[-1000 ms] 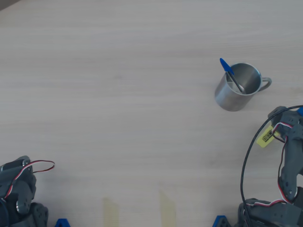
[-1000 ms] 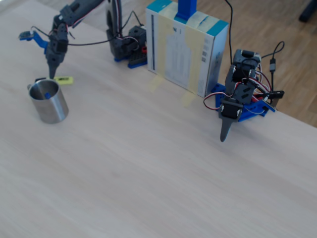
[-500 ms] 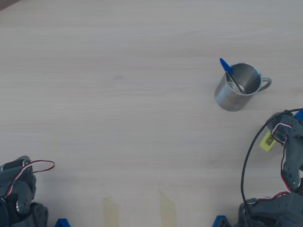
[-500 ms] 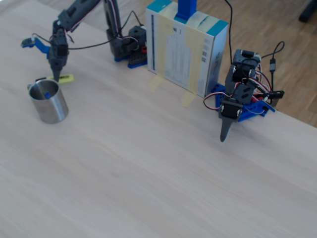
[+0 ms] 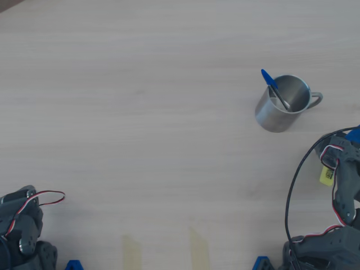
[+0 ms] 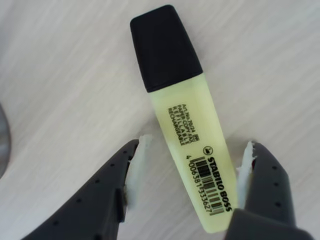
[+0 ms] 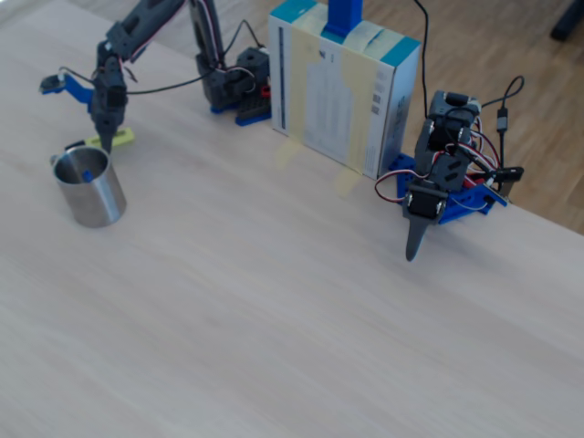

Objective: Grab the yellow pen and put it in the silver cup.

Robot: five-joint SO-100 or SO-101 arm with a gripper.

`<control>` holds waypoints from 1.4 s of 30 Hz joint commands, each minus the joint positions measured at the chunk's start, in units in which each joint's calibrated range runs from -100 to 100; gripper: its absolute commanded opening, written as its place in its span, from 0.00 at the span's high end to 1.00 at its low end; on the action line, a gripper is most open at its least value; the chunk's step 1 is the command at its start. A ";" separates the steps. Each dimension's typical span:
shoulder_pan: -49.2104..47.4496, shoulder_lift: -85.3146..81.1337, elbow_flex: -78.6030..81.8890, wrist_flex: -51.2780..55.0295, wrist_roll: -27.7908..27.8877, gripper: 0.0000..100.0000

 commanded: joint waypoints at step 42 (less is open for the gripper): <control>0.39 1.20 -1.53 -0.47 0.30 0.82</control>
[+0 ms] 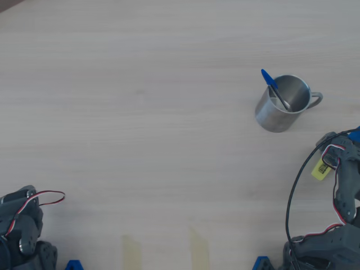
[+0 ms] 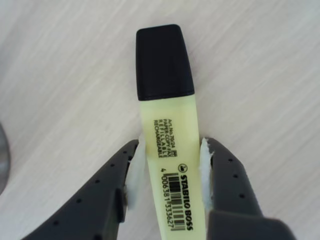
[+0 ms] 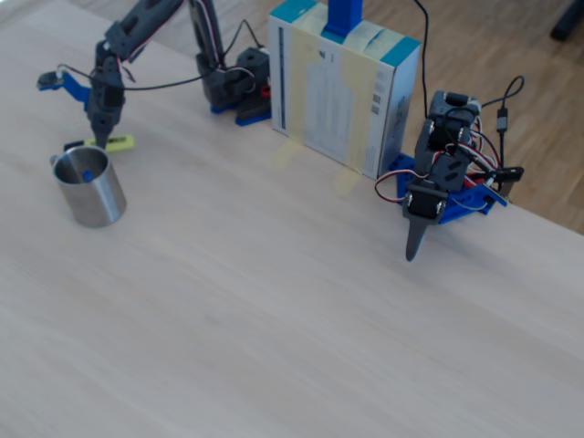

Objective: Grab the yellow pen and put it in the silver cup.

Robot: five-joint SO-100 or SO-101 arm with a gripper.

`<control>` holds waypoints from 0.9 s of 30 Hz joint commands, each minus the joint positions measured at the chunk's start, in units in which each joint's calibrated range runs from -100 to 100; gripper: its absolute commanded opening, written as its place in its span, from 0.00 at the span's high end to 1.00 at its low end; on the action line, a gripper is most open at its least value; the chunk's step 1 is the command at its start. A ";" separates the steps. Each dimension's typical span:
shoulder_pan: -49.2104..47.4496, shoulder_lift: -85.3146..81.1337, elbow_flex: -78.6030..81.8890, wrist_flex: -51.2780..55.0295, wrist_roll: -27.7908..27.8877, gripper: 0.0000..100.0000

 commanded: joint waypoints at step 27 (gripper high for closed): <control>-0.03 -0.30 -0.63 1.14 0.30 0.88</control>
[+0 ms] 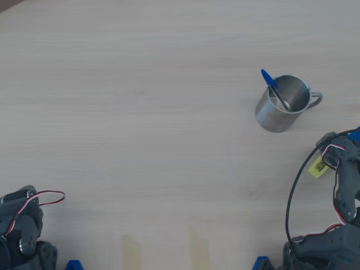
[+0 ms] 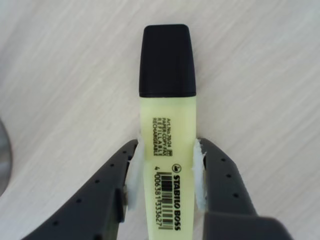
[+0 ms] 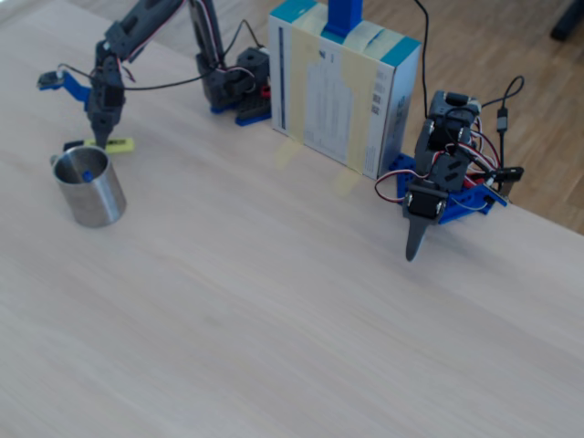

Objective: Grab the yellow pen and put it in the silver cup.

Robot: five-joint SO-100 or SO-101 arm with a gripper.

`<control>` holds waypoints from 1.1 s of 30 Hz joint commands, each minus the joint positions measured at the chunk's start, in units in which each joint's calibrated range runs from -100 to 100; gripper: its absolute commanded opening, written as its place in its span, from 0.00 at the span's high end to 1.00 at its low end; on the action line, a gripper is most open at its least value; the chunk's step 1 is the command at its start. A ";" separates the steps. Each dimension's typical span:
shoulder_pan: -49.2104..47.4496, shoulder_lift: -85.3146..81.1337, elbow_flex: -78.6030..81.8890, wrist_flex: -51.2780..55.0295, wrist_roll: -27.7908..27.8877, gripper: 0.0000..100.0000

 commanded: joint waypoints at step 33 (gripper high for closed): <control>1.02 -1.80 0.64 -1.69 0.30 0.92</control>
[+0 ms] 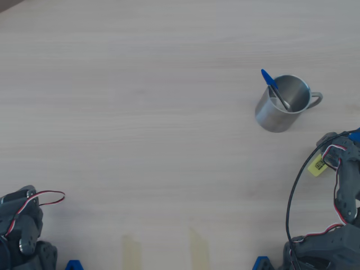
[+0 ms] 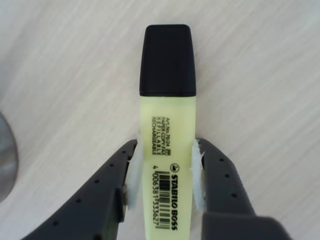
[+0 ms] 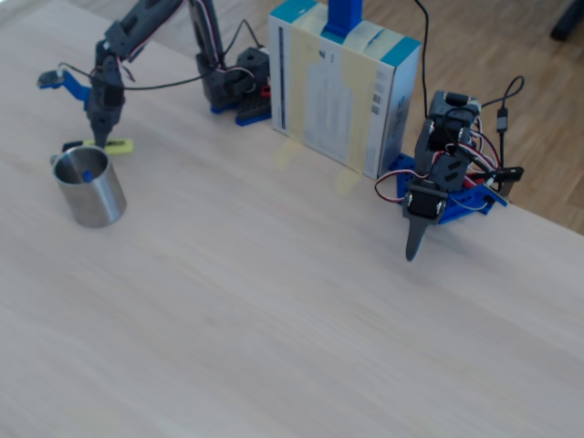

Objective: Grab the yellow pen and put it in the silver cup.

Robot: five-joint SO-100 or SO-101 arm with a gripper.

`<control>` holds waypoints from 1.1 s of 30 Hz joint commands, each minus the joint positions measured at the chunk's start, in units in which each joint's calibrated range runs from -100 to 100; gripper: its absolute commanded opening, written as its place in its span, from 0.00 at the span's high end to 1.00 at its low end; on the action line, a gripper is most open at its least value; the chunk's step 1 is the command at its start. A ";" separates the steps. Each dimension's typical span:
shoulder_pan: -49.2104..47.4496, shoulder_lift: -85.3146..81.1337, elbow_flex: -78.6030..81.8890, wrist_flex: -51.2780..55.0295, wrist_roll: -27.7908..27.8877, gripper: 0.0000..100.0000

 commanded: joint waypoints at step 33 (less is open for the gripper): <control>-0.35 -8.87 3.00 -1.61 0.35 0.92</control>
